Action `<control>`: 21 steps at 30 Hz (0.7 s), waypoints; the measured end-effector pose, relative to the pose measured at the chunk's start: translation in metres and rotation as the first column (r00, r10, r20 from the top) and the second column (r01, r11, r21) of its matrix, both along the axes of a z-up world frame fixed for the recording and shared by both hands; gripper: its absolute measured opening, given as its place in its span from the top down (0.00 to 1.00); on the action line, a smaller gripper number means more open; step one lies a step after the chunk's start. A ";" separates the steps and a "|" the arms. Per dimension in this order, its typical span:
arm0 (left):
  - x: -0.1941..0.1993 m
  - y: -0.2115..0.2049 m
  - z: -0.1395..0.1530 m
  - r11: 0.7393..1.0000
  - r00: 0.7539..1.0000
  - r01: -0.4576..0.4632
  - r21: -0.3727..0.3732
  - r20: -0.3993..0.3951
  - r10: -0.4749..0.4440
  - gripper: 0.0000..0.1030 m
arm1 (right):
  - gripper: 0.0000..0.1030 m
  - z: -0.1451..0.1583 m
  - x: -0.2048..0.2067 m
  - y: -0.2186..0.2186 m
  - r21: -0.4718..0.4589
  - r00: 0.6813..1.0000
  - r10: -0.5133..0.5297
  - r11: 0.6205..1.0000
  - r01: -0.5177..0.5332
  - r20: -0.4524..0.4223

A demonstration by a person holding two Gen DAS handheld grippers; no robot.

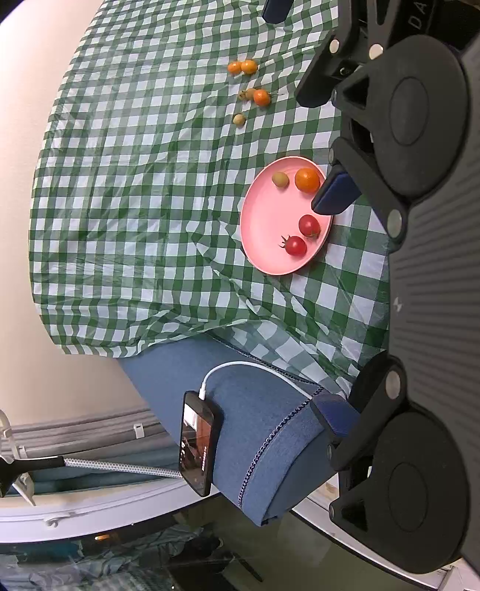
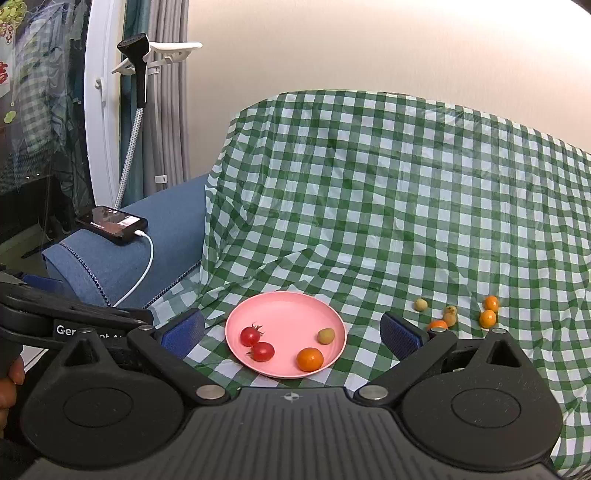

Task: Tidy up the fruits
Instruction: 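Withdraw both open tools from the plate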

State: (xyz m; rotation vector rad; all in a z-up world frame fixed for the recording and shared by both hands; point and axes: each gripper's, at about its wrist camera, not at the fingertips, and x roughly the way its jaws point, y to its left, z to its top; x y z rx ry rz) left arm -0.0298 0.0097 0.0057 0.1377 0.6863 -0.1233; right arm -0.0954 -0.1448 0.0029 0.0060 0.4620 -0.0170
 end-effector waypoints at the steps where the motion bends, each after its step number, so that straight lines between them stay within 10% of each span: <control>1: 0.000 0.000 0.000 1.000 1.000 0.000 0.000 -0.002 0.000 0.00 | 0.02 0.000 0.000 0.000 0.001 1.000 0.000 1.000 0.000 -0.002; 21: 0.017 -0.006 -0.020 1.000 0.997 0.003 0.020 -0.082 -0.002 0.00 | 0.02 -0.020 0.017 -0.006 0.060 0.997 0.001 0.998 0.003 -0.078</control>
